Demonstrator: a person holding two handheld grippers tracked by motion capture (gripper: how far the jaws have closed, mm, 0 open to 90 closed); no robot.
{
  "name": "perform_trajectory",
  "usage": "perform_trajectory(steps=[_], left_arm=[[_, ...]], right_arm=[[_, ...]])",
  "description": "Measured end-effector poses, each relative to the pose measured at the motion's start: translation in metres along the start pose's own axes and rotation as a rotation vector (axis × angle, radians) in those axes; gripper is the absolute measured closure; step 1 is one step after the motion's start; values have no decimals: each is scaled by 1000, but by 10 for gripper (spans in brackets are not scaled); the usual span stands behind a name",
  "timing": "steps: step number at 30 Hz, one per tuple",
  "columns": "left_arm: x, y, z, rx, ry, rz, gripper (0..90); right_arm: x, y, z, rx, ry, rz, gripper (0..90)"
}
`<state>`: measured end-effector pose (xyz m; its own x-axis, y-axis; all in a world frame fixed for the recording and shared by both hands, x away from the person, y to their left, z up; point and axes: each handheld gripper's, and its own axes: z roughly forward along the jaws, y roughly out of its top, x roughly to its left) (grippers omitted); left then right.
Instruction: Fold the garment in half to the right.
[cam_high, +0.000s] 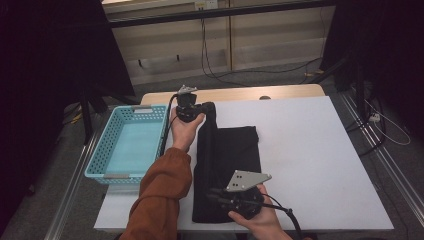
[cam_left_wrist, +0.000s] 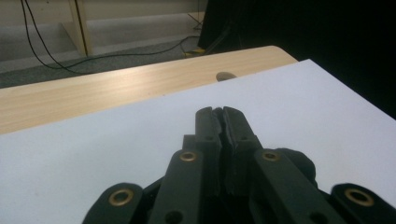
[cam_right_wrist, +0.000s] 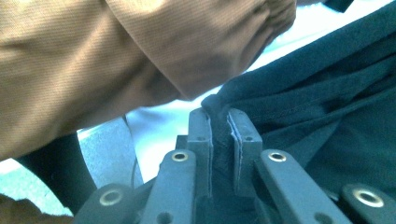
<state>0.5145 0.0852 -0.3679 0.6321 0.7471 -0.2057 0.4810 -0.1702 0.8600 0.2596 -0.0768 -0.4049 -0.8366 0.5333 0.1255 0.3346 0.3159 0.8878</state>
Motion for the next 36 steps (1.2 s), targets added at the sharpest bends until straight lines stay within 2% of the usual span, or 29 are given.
perform_trajectory(steps=[2, 10, 25, 36], left_arm=[[-2, -3, 5, 13, -5, 9, 858], [-5, -13, 18, 40, -18, -2, 858], [-13, -25, 36, 63, -43, -21, 857], [-18, -31, 48, 81, -52, -23, 857]], right_arm=[[-1, -7, 0, 17, -6, 6, 816], [-3, -21, 0, 48, -17, 30, 811], [-12, -39, -7, 92, -56, 56, 770], [-21, -46, -22, 100, -94, 72, 660]])
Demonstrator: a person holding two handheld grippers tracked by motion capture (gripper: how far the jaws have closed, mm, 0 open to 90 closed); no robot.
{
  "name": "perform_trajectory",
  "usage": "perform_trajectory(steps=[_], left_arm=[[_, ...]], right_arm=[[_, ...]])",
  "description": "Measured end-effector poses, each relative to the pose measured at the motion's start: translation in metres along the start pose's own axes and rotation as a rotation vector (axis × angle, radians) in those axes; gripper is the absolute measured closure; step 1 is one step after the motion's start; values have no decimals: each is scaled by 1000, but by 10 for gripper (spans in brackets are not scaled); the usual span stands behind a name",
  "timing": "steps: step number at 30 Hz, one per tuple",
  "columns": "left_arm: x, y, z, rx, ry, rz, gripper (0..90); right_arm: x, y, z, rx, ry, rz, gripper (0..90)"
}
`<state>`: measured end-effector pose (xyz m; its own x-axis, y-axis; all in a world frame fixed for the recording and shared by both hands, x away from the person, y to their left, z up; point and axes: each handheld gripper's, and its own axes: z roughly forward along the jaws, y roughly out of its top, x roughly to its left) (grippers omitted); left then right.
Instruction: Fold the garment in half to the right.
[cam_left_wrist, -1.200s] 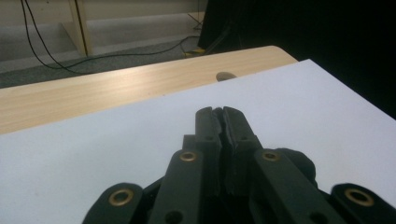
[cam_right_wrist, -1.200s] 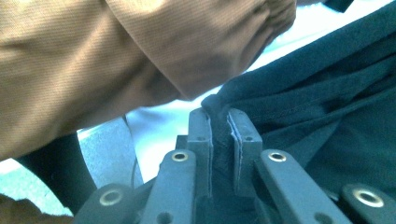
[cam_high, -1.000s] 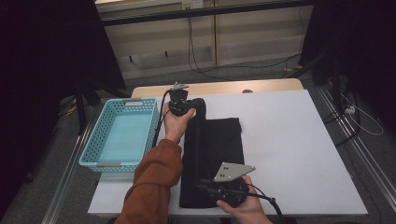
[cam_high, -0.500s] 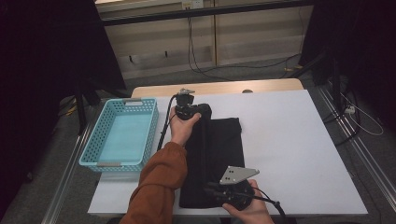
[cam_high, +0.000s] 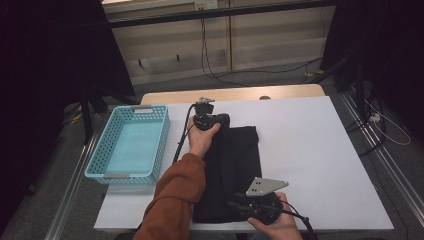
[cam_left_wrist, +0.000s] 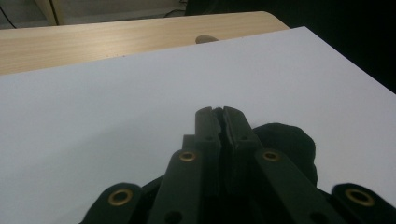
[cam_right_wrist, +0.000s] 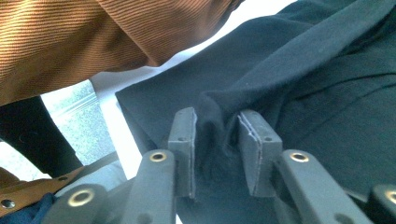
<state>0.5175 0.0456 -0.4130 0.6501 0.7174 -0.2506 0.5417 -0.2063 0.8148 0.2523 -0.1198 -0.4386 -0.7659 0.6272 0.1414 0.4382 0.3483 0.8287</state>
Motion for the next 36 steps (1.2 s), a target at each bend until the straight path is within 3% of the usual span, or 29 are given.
perform_trajectory(steps=[5, 6, 8, 10, 18, 27, 36], left_arm=[[-3, 1, 2, -1, -7, 3, 857], [-4, 1, 3, -2, -9, 2, 857], [-6, -1, 7, -1, -12, 5, 858], [-7, -1, 9, 1, -14, 6, 858], [-16, 3, 16, 2, -23, 18, 858], [-28, 3, 26, 12, -47, 32, 859], [-39, 7, 39, 20, -59, 41, 858]], right_arm=[[-3, 0, -9, -17, -8, 8, 668], [-4, 0, -10, -19, -8, 12, 692], [-5, -4, -13, -13, 4, 9, 833], [-6, -7, -15, -14, -5, 17, 862], [-11, -18, -26, 15, -31, 37, 868], [-6, -24, -33, 29, -27, 17, 880], [-10, -33, -38, 58, -45, 38, 884]])
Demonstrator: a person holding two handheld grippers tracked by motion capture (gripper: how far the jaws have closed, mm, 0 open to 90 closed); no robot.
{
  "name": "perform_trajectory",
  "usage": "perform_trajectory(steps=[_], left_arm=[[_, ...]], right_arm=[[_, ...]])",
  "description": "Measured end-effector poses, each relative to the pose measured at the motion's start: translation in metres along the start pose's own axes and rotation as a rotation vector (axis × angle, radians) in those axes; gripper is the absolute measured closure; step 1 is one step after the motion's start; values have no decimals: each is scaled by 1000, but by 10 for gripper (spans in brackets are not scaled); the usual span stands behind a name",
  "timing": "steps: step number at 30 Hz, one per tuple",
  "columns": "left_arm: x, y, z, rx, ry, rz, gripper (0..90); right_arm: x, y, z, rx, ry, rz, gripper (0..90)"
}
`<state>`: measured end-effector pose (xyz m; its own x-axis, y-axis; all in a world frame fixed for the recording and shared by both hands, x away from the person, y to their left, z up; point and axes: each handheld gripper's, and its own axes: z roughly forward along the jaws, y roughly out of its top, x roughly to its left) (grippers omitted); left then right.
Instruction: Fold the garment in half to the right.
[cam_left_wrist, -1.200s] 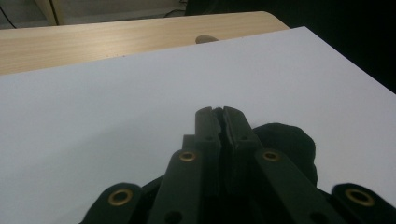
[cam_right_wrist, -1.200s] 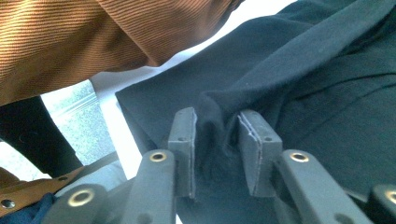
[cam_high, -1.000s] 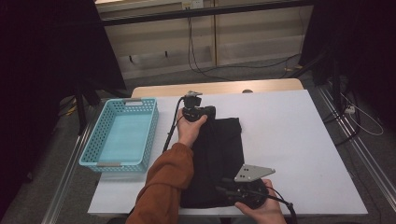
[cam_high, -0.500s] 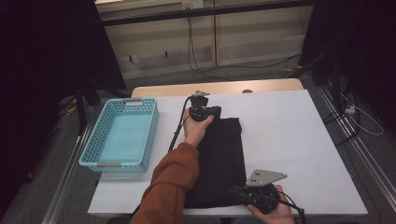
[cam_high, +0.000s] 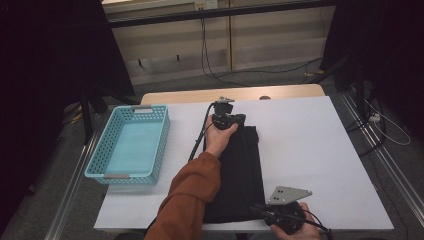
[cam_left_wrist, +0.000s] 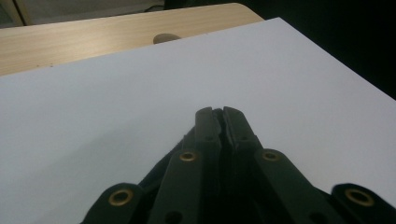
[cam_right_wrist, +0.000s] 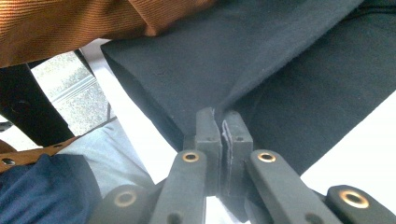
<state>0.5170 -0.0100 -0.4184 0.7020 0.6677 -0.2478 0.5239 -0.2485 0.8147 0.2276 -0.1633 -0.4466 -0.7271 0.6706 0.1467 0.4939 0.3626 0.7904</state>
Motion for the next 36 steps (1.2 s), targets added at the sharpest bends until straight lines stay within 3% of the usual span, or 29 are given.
perform_trajectory(steps=[9, 15, 18, 24, 25, 28, 36], left_arm=[[-8, -5, 11, 33, -33, 1, 848], [-11, -7, 9, 36, -48, 13, 709], [-9, -7, 2, 39, -53, 18, 615], [-1, -10, -17, 22, -25, 13, 513], [1, -11, -21, 23, -22, 13, 460], [6, -12, -35, 9, 17, 24, 384], [15, -25, -64, -28, 49, 63, 206]], right_arm=[[-1, -4, -4, 11, 5, 3, 884], [-4, -10, -2, 47, 5, 15, 883], [-5, -11, 0, 60, 8, 18, 882], [-5, -13, 1, 77, 4, 18, 881], [-5, -14, 2, 84, 4, 15, 881], [-5, -15, 1, 89, 3, 17, 883], [-8, -18, -3, 86, -8, 34, 881]])
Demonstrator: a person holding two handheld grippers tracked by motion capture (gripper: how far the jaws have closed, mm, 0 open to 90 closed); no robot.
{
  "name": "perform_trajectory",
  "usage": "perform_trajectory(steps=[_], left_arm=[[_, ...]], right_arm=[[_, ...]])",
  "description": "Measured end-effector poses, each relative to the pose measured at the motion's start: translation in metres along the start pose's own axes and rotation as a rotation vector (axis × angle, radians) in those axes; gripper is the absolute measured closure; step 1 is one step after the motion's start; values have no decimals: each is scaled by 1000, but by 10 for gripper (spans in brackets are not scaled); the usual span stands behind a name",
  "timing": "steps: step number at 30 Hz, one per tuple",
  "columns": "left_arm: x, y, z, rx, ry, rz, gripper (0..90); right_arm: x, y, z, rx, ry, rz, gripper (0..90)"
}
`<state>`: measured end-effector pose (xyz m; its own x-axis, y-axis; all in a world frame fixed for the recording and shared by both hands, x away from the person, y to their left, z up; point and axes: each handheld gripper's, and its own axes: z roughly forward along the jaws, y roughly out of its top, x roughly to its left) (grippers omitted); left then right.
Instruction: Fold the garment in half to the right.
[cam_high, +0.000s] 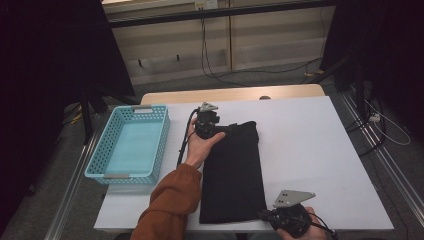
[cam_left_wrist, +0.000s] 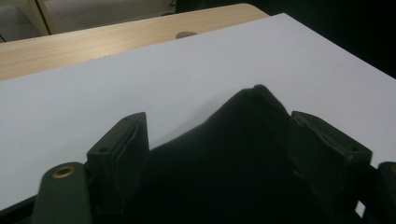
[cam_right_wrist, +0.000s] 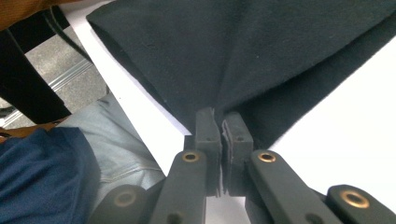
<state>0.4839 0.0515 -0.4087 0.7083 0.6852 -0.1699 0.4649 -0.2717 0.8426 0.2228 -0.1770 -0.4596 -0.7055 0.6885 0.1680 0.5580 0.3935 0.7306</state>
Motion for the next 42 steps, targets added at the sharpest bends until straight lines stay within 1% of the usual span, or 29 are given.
perform_trajectory(steps=[1, 2, 5, 7, 8, 9, 11, 12, 15, 16, 17, 18, 19, 20, 22, 24, 25, 26, 27, 28, 29, 31, 32, 33, 34, 39, 40, 41, 42], left_arm=[[0, 0, 0, 0, 0, 0, 193], [3, -5, -7, 2, 5, 13, 174], [6, -11, -15, 2, 7, 22, 137], [6, -13, -19, 6, 9, 31, 127], [6, -16, -24, 5, 12, 44, 103], [6, -16, -24, 5, 12, 44, 101], [6, -19, -31, 1, 8, 50, 97], [5, -23, -36, 2, 13, 64, 89], [4, -26, -40, 9, 12, 75, 65], [3, -30, -44, 9, 11, 90, 64], [3, -30, -44, 9, 11, 90, 64], [4, -33, -48, 7, 10, 91, 63], [4, -33, -48, 7, 10, 91, 58], [3, -34, -50, -4, 11, 80, 58], [3, -36, -56, -11, -5, 76, 50], [2, -37, -58, -15, -7, 85, 50], [1, -37, -61, -23, -6, 95, 50], [-2, -40, -65, -35, -18, 112, 45], [-2, -40, -65, -35, -18, 112, 43], [-2, -41, -66, -36, -21, 121, 43], [-2, -43, -69, -34, -28, 109, 43], [-2, -45, -70, -36, -35, 107, 46], [-3, -49, -74, -47, -23, 121, 48], [-4, -51, -76, -49, -16, 119, 48], [-4, -54, -79, -37, -14, 116, 49], [-6, -62, -88, -46, -10, 122, 48], [-5, -65, -93, -46, -2, 110, 49], [-5, -65, -93, -46, -2, 110, 48], [-5, -69, -98, -50, -2, 111, 49]], right_arm=[[0, 0, 0, 0, 0, 0, 881], [-1, 0, 0, 1, -2, 3, 876], [-1, 0, 0, 8, -20, -4, 842], [-1, 0, 1, 7, -21, 0, 831], [-4, 0, 0, 4, -27, 9, 790], [-4, 1, 0, 3, -31, 12, 771], [-5, 1, 0, 3, -34, 13, 764], [-7, 1, 0, -3, -50, 17, 725], [-9, 2, 0, -4, -55, 18, 714], [-11, 3, 0, -10, -62, 22, 691], [-11, 3, 0, -10, -62, 22, 691], [-12, 4, -1, -17, -69, 25, 651], [-12, 4, -1, -17, -69, 25, 651], [-13, 5, -1, -20, -68, 27, 640], [-15, 7, -3, -40, -68, 31, 583], [-16, 8, -3, -46, -67, 31, 565], [-17, 9, -3, -55, -65, 32, 546], [-20, 12, -3, -70, -61, 28, 515], [-20, 12, -3, -70, -61, 28, 515], [-22, 15, -3, -86, -56, 27, 471], [-23, 16, -2, -92, -53, 25, 457], [-24, 19, -1, -104, -48, 18, 419], [-24, 21, 0, -107, -40, 15, 400], [-24, 22, 2, -104, -32, 9, 398], [-24, 24, 3, -106, -30, 4, 386], [-26, 29, 9, -105, -15, -23, 349], [-27, 32, 11, -104, -4, -31, 337], [-27, 32, 11, -104, -4, -31, 337], [-28, 34, 12, -107, 18, -31, 319]])
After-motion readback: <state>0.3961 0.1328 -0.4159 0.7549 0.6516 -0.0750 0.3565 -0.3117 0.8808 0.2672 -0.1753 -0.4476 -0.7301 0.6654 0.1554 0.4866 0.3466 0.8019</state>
